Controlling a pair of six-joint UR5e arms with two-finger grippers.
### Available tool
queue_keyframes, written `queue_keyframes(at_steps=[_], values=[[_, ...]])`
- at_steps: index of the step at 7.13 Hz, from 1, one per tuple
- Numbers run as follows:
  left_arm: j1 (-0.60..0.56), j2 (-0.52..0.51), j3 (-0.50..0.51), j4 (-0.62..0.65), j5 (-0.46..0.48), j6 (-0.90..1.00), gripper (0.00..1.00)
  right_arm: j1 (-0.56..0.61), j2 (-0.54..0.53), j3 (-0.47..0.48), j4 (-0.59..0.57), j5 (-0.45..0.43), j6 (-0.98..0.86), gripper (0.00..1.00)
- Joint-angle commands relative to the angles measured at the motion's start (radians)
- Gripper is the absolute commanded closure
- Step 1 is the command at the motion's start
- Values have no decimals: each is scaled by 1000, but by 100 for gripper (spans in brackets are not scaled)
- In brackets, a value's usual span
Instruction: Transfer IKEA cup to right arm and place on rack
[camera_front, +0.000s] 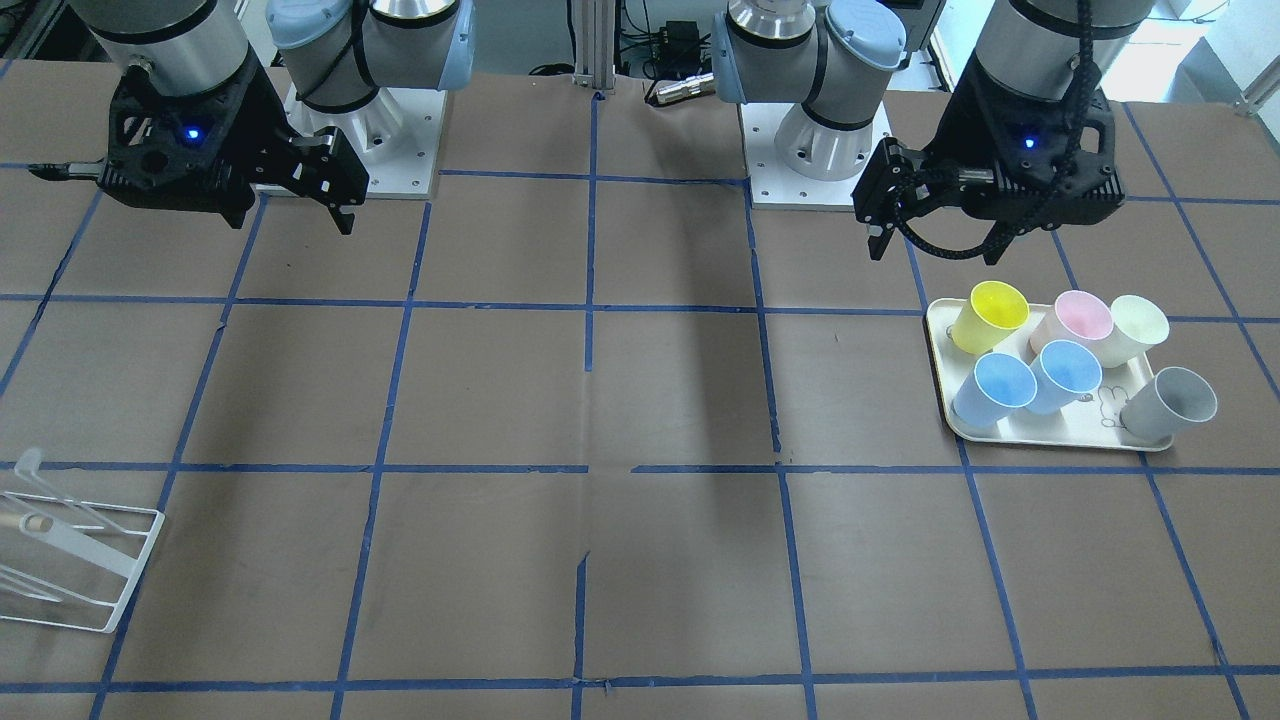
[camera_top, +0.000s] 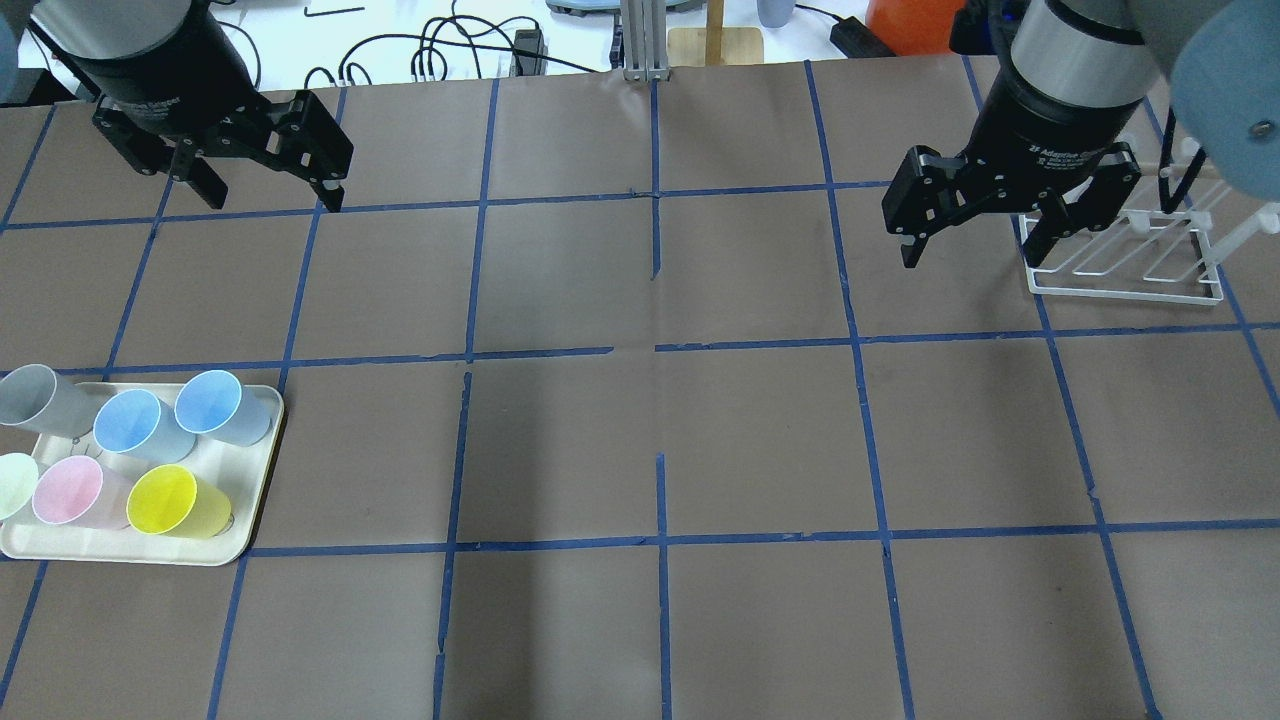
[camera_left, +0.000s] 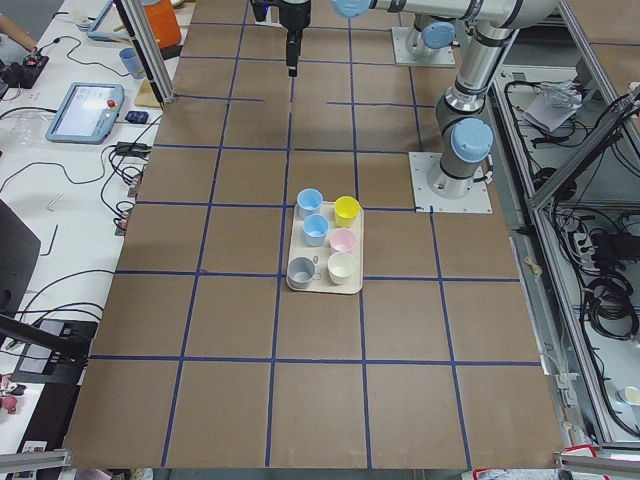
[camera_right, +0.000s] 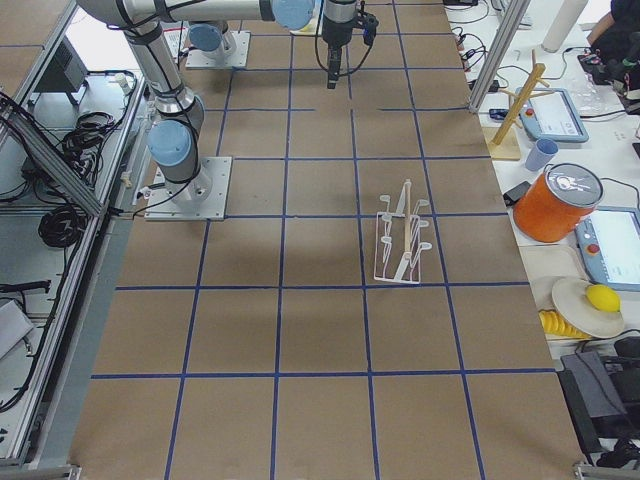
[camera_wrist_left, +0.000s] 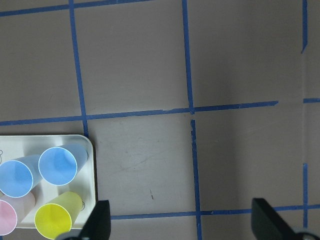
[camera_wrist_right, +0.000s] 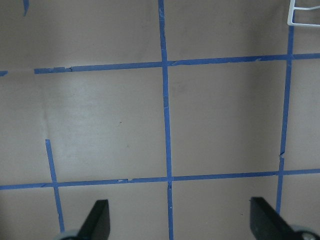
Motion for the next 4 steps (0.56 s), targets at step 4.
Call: queue_keyframes(at_steps=[4], values=[[-2,13,-13,-5,2,1,0,0,2,0,0,-2,-2,0]])
